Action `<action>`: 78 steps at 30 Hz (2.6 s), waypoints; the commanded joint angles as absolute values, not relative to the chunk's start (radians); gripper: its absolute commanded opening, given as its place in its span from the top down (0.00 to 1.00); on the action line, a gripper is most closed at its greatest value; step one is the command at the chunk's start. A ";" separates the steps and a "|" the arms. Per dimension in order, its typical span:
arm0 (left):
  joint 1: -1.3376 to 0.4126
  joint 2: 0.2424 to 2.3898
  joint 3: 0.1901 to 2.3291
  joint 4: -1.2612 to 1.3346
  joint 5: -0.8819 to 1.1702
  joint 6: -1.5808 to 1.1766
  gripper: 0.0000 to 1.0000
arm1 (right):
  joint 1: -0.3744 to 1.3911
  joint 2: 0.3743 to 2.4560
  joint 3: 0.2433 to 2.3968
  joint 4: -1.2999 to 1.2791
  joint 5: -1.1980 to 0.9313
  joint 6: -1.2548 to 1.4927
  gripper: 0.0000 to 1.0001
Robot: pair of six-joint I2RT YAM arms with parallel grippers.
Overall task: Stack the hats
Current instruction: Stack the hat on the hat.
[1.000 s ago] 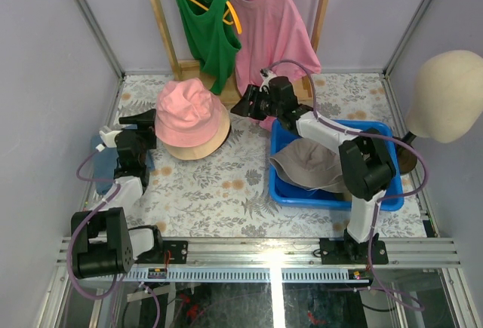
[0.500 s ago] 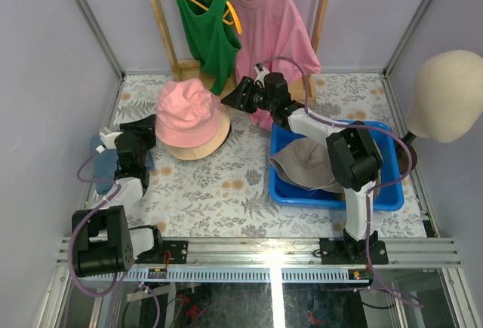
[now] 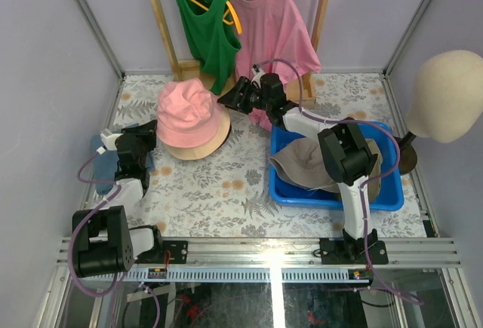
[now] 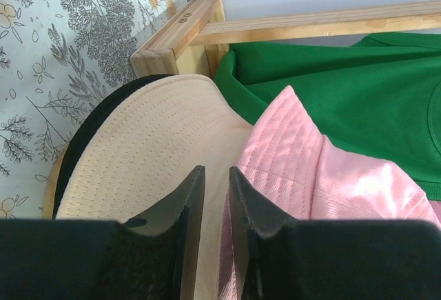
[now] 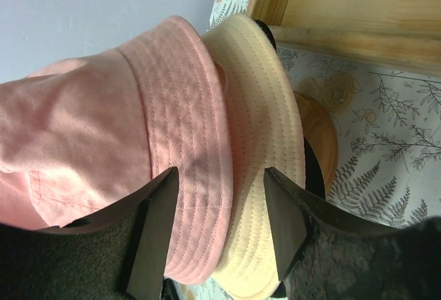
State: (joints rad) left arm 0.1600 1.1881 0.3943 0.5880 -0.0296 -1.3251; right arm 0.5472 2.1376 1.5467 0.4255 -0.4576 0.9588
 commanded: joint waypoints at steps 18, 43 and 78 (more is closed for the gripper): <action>0.171 1.177 0.416 0.518 -0.018 -1.252 0.90 | 0.560 2.220 1.614 0.660 -0.567 1.140 0.69; 0.179 1.086 0.382 0.433 -0.097 -1.278 0.77 | 0.559 2.118 1.505 0.631 -0.558 1.073 1.00; 0.245 1.385 0.235 1.304 0.207 -1.510 0.34 | 0.559 2.129 1.558 0.590 -0.592 1.042 1.00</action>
State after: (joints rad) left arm 0.2340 1.3224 0.2218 1.1252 0.1329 -1.4841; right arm 0.5526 2.1941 1.5063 0.5793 -0.5632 1.0599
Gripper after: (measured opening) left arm 0.677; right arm 0.020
